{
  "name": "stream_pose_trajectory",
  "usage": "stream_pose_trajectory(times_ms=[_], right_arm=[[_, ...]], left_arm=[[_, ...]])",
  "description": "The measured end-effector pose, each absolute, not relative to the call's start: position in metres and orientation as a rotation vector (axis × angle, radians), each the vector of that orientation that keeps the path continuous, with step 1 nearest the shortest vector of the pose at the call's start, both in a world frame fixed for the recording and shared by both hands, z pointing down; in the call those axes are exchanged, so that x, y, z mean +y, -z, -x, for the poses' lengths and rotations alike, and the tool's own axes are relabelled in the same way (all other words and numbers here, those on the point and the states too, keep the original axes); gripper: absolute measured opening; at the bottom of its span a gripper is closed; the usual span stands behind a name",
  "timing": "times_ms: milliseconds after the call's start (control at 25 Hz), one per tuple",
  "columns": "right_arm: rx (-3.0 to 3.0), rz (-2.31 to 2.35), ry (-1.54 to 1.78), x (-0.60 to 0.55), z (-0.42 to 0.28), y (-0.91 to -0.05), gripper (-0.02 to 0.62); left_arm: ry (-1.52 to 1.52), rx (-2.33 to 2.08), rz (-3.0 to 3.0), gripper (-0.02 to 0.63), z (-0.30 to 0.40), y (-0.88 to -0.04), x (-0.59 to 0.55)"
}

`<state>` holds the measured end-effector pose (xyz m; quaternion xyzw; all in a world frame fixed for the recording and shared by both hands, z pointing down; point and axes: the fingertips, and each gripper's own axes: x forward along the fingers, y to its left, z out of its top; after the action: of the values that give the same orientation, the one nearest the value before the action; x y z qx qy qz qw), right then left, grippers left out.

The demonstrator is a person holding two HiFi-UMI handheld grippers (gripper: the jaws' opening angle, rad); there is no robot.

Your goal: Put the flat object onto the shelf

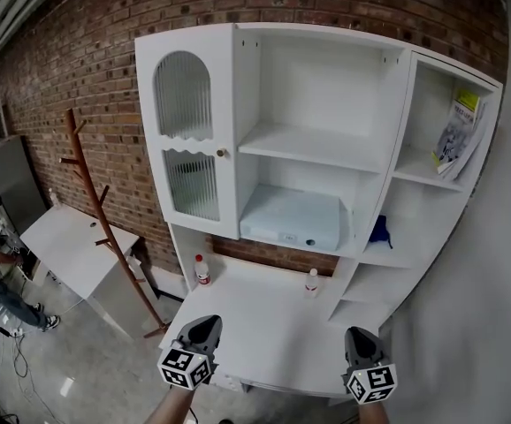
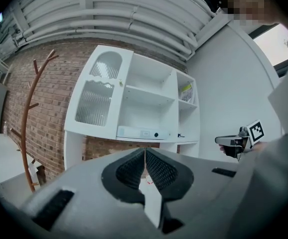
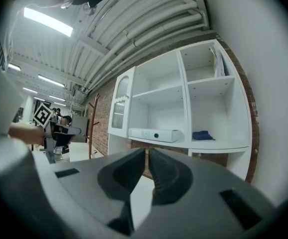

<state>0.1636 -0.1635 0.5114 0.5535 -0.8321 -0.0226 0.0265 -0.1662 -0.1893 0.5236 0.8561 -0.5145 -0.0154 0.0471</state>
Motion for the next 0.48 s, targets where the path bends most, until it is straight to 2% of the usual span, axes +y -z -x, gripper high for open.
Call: stream_pose_trajectory(times_ms=[480], right_arm=[[-2.539, -1.747, 0.098, -0.164, -0.150, -0.503, 0.037]], left_arm=[[0.040, -1.500, -2.671, 0.031, 0.177, -0.519, -0.207]])
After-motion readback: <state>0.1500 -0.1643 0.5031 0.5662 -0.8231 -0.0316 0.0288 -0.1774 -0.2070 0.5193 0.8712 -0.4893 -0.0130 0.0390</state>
